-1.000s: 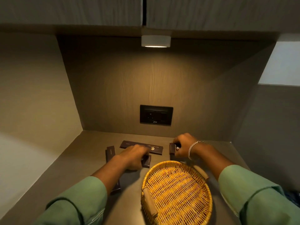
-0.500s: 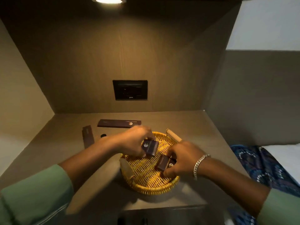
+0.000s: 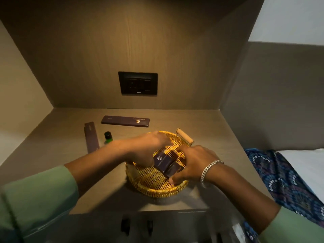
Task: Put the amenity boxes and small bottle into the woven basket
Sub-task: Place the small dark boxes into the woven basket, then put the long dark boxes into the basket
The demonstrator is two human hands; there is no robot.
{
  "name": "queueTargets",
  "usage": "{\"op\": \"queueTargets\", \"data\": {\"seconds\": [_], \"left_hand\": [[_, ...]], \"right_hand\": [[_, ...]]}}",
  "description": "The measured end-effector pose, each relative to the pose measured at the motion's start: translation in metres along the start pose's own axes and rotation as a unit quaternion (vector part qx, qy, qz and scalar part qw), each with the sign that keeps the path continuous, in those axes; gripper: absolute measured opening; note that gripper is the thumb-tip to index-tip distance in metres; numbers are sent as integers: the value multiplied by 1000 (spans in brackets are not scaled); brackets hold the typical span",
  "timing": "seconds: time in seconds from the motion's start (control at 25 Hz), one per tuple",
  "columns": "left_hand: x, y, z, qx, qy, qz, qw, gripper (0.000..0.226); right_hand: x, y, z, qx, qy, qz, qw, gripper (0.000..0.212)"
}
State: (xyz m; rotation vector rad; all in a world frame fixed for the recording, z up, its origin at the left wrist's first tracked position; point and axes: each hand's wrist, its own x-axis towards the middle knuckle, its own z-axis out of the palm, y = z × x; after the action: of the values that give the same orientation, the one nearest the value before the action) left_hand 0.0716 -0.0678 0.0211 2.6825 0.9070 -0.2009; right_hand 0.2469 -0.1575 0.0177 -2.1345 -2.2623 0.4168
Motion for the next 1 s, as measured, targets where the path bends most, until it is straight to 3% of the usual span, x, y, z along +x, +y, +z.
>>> {"op": "queueTargets", "data": {"seconds": [0.12,0.2,0.24,0.32,0.4,0.44,0.52,0.6,0.72,0.8,0.88,1.0], "left_hand": [[-28,-51,-32,-161,224,-71,959,66],[-40,-97,-43,-167,365,-174,899,48],[-44,-120,-42,-154,387,-255,872,42],[-50,-157,-26,-149,321,-414,839,39],[-56,-174,-1,-165,211,-495,827,33],[-54,-174,9,-171,190,-502,826,25],[-53,-175,19,-187,219,-503,815,17],[-57,-177,16,-224,279,-519,776,20],[-63,-176,-15,-244,373,-520,728,38],[-68,-159,-47,-241,429,-494,717,66],[-70,-132,-68,-258,458,-455,719,85],[-62,-89,-69,-346,414,-385,749,71]], "right_hand": [[24,-1,-26,86,44,-11,995,77],[55,-10,-42,154,81,-46,984,60],[75,-18,-45,178,93,-65,978,53],[119,-40,-43,184,87,-96,974,44],[163,-61,-33,139,48,-108,983,44],[181,-66,-24,112,27,-105,988,47],[210,-75,-9,87,-4,-102,991,52],[230,-85,3,67,-24,-100,992,49],[245,-95,10,12,-45,-93,995,42],[246,-97,4,2,-38,-87,995,40],[239,-94,-12,16,-22,-85,996,37],[211,-78,-48,72,18,-71,995,32]]}}
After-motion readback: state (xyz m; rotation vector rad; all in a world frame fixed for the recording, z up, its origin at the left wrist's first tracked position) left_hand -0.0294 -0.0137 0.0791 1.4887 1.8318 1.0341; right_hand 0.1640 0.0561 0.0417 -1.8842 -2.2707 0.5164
